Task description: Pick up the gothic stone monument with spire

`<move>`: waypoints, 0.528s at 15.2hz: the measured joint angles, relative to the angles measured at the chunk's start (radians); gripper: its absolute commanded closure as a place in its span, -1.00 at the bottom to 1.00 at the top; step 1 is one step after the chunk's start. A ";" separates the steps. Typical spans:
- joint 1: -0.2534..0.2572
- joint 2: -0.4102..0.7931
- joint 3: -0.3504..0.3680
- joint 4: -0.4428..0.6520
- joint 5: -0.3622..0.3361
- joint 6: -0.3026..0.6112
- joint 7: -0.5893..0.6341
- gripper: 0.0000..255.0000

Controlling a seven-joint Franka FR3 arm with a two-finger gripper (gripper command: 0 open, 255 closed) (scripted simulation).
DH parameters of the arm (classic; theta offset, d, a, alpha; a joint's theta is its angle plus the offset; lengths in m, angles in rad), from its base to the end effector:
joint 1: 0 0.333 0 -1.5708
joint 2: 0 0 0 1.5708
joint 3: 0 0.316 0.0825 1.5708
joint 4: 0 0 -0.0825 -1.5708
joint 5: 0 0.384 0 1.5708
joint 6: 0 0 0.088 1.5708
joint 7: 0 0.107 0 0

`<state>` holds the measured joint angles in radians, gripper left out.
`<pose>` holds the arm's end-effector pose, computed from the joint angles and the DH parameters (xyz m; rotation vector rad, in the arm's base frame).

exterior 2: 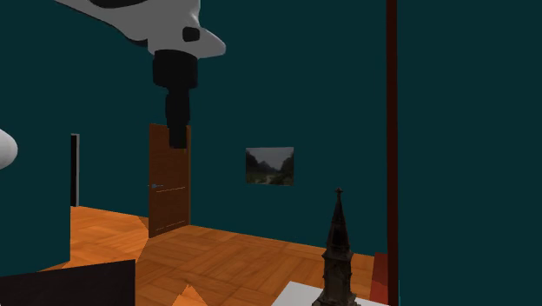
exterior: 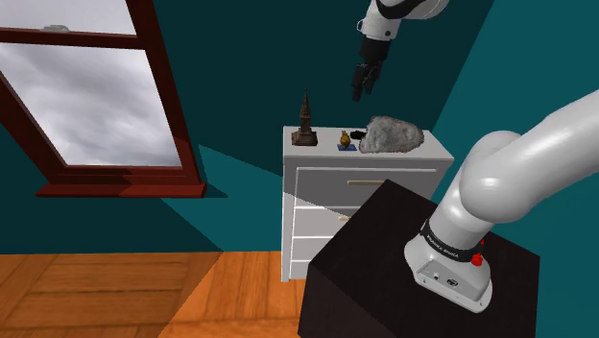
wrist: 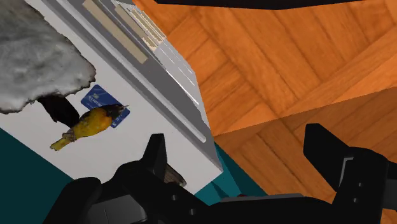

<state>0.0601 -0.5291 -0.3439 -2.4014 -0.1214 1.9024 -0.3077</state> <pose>0.3785 -0.1304 0.4942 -3.0850 -0.1648 -0.0347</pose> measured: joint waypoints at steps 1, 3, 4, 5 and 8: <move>0.005 0.025 -0.023 0.005 -0.001 0.026 -0.043 -1.00; 0.025 0.101 -0.069 0.039 0.012 0.078 -0.130 -1.00; 0.034 0.136 -0.090 0.053 0.021 0.103 -0.173 -1.00; 0.047 0.177 -0.109 0.065 0.036 0.134 -0.215 -1.00; 0.078 0.302 -0.168 0.121 0.095 0.207 -0.357 -1.00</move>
<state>0.1385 -0.2270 -0.5119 -2.2800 -0.0268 2.1093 -0.6645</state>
